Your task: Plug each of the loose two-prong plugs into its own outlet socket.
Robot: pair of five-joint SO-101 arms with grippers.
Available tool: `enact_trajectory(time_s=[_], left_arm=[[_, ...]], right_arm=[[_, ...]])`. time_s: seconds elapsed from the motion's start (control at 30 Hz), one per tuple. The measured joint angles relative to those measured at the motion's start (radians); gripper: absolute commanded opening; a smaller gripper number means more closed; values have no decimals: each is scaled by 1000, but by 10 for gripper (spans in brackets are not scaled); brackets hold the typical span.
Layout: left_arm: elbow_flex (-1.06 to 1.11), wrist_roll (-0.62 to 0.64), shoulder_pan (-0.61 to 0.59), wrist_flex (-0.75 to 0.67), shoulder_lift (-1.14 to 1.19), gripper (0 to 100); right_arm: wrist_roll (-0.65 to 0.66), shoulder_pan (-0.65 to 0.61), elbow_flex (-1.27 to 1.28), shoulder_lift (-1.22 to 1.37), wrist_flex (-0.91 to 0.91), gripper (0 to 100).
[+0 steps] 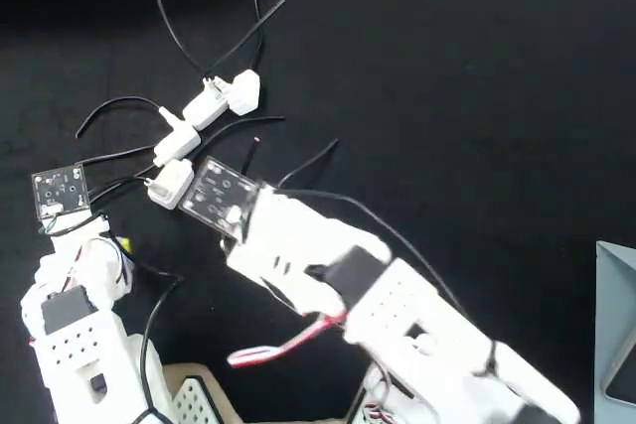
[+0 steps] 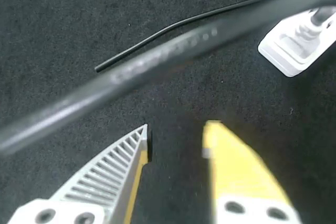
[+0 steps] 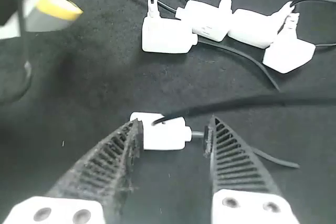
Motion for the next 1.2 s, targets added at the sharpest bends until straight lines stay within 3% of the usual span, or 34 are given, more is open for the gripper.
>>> enact_trajectory(time_s=[0.1,0.23,0.33,0.5,0.73,1.0,1.2], left_arm=[[-68,0,5,87,0,248],[-215,2,106,262,0,245],[-304,2,235,379,0,245],[-347,0,440,443,0,248],[-348,0,635,427,58,251],[-373,0,720,247,433,281],[-397,0,750,26,707,259]], right_arm=[[-5,15,0,-104,130,188],[-114,80,0,-193,267,129],[-219,190,0,-216,307,8],[-285,405,6,-219,319,17],[-290,571,146,-219,163,15],[-290,578,216,-219,72,15],[-290,578,216,-219,69,15]])
